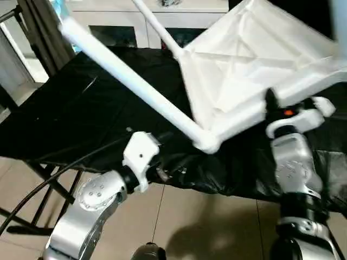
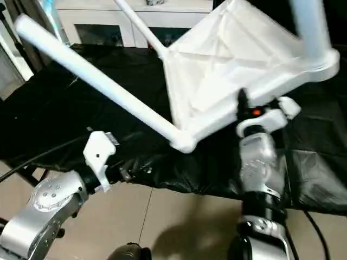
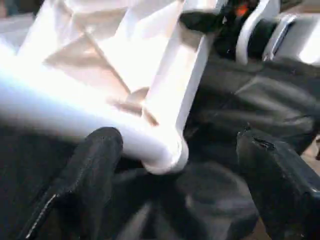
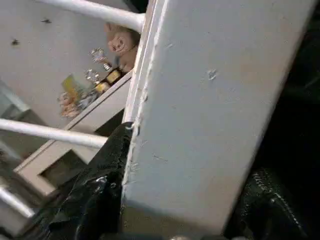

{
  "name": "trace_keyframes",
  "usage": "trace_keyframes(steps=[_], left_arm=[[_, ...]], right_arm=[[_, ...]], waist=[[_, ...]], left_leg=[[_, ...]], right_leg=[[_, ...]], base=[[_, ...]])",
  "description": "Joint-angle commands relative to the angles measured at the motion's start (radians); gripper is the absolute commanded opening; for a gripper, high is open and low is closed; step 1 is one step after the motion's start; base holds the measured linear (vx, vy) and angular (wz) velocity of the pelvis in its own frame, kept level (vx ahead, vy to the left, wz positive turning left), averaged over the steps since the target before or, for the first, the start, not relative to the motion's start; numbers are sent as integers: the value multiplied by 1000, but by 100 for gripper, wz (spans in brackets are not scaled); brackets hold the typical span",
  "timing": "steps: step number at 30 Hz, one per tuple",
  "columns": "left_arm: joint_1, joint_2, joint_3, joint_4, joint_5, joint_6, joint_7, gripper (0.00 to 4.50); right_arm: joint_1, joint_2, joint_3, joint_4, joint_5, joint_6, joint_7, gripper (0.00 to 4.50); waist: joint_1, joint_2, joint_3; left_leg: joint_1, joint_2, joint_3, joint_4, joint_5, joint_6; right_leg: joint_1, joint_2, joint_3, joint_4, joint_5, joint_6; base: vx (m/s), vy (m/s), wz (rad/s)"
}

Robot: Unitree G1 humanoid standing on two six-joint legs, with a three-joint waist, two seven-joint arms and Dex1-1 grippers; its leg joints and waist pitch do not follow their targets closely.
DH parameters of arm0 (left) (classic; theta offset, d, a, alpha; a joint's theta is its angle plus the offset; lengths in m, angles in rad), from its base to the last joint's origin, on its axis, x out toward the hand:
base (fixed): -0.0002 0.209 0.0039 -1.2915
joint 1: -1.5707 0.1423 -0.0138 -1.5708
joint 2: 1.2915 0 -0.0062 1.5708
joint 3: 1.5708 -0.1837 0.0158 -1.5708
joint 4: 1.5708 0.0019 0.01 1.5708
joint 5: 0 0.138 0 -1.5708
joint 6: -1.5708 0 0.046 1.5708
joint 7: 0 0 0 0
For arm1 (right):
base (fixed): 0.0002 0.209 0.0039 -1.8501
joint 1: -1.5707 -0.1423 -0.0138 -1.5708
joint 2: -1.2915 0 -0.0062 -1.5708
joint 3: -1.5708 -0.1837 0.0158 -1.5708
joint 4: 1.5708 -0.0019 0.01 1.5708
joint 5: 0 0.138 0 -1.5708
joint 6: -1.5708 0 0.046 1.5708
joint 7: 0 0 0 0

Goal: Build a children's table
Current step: Flip table

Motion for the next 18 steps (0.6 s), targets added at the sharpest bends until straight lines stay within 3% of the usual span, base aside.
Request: trace_keyframes(steps=[1, 4, 6, 8, 9, 14, 18], left_arm=[[-24, 3, 1, -6, 31, -3, 23, 410], [-45, -10, 9, -5, 28, -6, 29, 410], [-70, -13, 13, -19, 18, 4, 22, 410], [-93, -13, 14, -39, 6, 27, 19, 410], [-98, -9, 12, -45, 3, 35, 14, 410], [-103, 8, 4, -21, 54, 27, 38, 410], [-119, 19, 6, -13, 75, 17, 39, 410]], right_arm=[[26, -46, 56, -35, -150, -14, -38, 197], [28, -56, 65, -58, -190, -16, -79, 197], [33, -68, 82, -81, -236, -17, -118, 196], [39, -72, 99, -113, -268, -13, -146, 196], [44, -72, 108, -127, -277, -8, -155, 196], [75, -75, 132, -175, -343, 0, -231, 195], [80, -81, 150, -186, -382, 0, -257, 195]], waist=[[-16, -21, -64], [-29, -24, -62], [-32, -20, -63], [-33, -24, -61], [-31, -21, -62], [-39, -26, -62], [-41, -23, -63]], left_leg=[[45, 42, -28, -76, -151, -48], [41, 41, -28, -76, -167, -37], [47, 44, -28, -77, -194, -39], [49, 44, -27, -79, -208, -43], [52, 46, -28, -81, -209, -49], [47, 43, -29, -82, -210, -50], [55, 45, -30, -86, -246, -62]], right_leg=[[12, -38, 27, -86, 26, -75], [16, -44, 27, -93, -44, -77], [11, -42, 28, -98, -100, -75], [8, -40, 29, -100, -126, -73], [5, -40, 30, -99, -129, -71], [7, -38, 29, -99, -101, -55], [2, -37, 29, -102, -128, -48]], base=[[0, 0, 0], [0, 0, 0], [0, 0, 0], [0, 0, 0], [0, 0, 0], [0, 0, 0], [0, 0, 0]])
